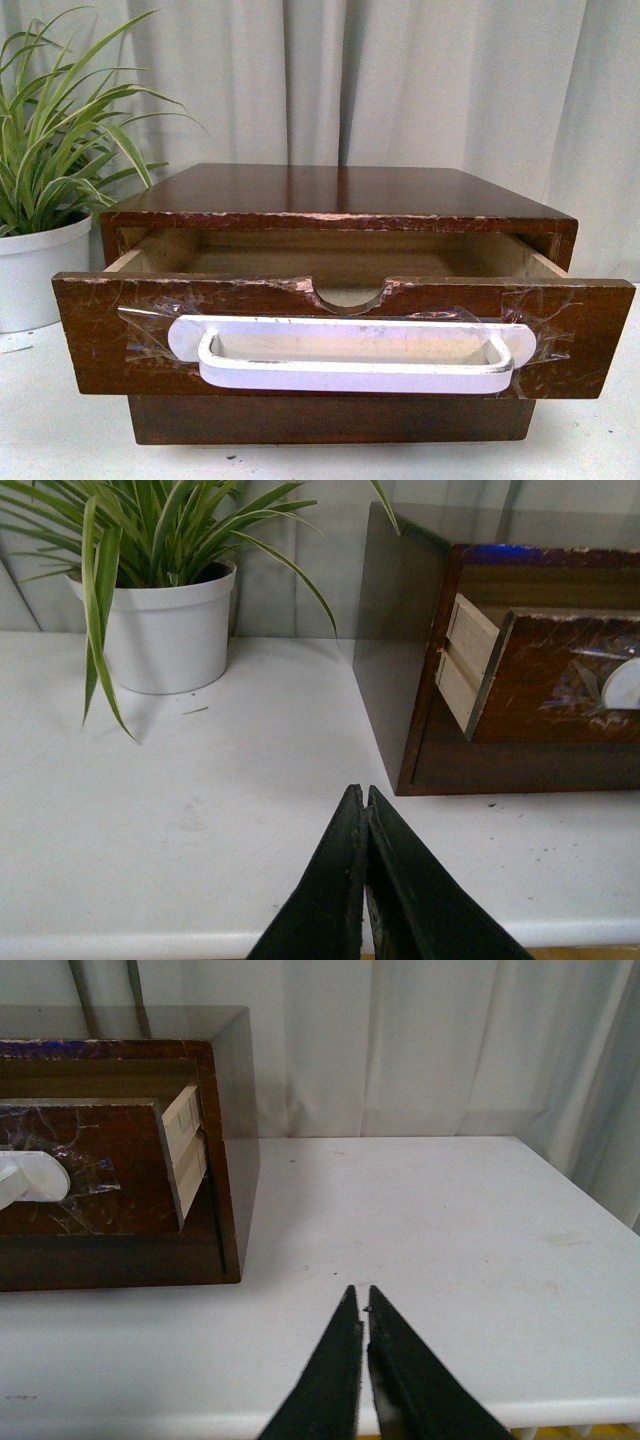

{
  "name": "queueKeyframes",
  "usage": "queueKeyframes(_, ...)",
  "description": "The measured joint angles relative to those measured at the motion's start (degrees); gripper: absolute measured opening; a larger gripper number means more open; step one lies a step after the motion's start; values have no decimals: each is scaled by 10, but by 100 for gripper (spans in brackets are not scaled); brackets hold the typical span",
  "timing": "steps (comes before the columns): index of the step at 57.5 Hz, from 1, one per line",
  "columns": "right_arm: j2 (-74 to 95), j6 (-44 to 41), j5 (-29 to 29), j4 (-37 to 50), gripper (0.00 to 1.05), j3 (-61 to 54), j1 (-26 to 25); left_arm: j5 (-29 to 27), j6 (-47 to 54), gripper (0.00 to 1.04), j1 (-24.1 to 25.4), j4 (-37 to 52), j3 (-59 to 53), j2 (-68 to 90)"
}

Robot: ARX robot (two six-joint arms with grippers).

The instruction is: Open drawer

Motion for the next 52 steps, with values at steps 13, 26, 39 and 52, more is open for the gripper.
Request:
queueKeyframes(13,0,2,0,0,1,0,0,0,-1,4,0,0,0,0)
queueKeyframes(26,0,2,0,0,1,0,0,0,-1,4,0,0,0,0)
queueKeyframes(39,0,2,0,0,1,0,0,0,-1,4,0,0,0,0)
queueKeyframes(52,0,2,0,0,13,0,0,0,-2,21,0,0,0,0)
